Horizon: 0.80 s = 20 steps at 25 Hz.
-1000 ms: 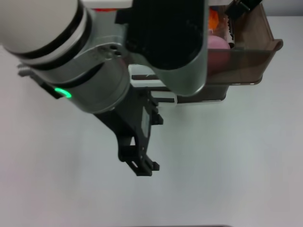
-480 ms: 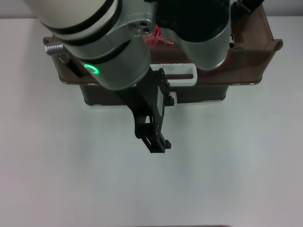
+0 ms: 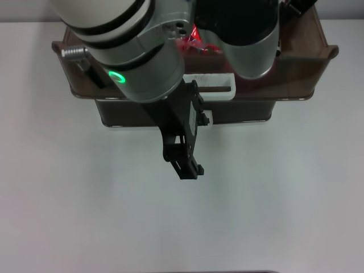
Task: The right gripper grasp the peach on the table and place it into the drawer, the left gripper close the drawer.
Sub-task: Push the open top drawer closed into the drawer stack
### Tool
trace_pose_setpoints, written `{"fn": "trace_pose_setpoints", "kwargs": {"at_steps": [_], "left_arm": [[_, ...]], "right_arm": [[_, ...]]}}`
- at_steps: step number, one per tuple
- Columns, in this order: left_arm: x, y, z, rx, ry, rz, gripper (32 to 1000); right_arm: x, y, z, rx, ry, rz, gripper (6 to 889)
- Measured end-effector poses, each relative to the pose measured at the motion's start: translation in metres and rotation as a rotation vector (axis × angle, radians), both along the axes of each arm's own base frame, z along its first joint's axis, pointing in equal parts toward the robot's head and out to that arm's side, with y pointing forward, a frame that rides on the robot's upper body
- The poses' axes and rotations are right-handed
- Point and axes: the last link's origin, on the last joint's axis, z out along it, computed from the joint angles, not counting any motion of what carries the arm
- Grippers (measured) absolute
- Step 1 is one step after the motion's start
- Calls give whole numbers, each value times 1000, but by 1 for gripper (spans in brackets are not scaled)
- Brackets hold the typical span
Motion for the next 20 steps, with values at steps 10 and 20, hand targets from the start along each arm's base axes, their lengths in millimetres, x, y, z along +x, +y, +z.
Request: {"fn": "trace_pose_setpoints", "kwargs": {"at_steps": [10, 20], "left_arm": [[2, 8, -3, -1, -7, -7, 851], [7, 20, 1, 12, -41, -19, 850]], "right_arm": [[0, 0, 0, 1, -2, 0, 733], [0, 0, 0, 1, -2, 0, 733]]}}
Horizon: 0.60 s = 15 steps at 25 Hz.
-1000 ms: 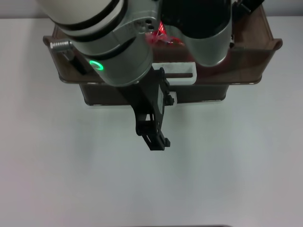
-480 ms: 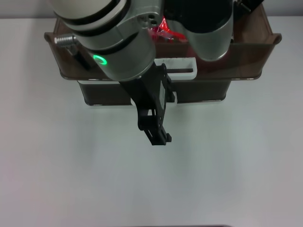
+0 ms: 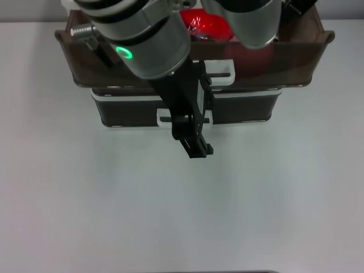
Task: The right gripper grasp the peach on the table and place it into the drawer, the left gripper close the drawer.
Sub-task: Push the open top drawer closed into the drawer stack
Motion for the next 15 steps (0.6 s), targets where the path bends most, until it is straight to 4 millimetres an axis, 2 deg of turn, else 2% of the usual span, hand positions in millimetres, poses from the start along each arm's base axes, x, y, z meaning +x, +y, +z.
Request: {"fn": "trace_pose_setpoints", "kwargs": {"at_steps": [15], "left_arm": [[2, 21, -1, -3, -12, 21, 851]], "right_arm": [[1, 0, 0, 1, 0, -1, 733]]}}
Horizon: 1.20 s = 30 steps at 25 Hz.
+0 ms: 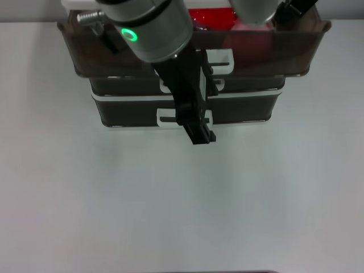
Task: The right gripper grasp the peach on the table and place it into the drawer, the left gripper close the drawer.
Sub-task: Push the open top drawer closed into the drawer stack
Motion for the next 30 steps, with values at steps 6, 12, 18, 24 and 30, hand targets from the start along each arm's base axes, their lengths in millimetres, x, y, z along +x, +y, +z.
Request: {"fn": "trace_pose_setpoints", "kwargs": {"at_steps": [6, 12, 18, 24, 30], "left_arm": [[2, 5, 0, 1, -4, 0, 850], [5, 10, -3, 2, -9, -3, 846], [9, 15, -2, 8, -25, -6, 850], [11, 20, -2, 14, -26, -6, 850], [11, 19, -2, 10, -16, -6, 850]], "right_arm": [[0, 0, 1, 1, -1, 0, 733], [0, 0, 0, 1, -3, 1, 733], [0, 0, 0, 1, -3, 1, 733], [-1, 0, 1, 2, -1, 2, 733], [0, 0, 1, 2, 0, 2, 733]]}}
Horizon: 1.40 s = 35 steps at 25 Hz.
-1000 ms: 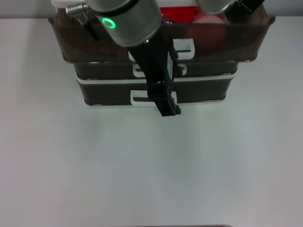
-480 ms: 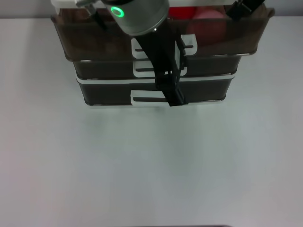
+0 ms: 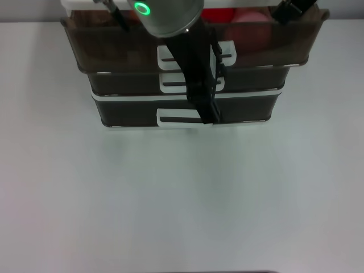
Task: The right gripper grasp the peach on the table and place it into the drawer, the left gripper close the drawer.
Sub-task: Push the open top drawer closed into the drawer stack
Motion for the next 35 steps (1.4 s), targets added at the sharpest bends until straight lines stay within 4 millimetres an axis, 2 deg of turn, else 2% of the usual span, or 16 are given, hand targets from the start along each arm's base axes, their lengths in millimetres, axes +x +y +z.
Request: {"fn": "trace_pose_setpoints", "kwargs": {"at_steps": [15, 35], "left_arm": [[-3, -4, 0, -8, 17, 5, 850], [0, 8, 9, 52, -18, -5, 850]], "right_arm": [[3, 0, 0, 0, 0, -6, 733], [2, 0, 0, -1, -4, -2, 733]]}}
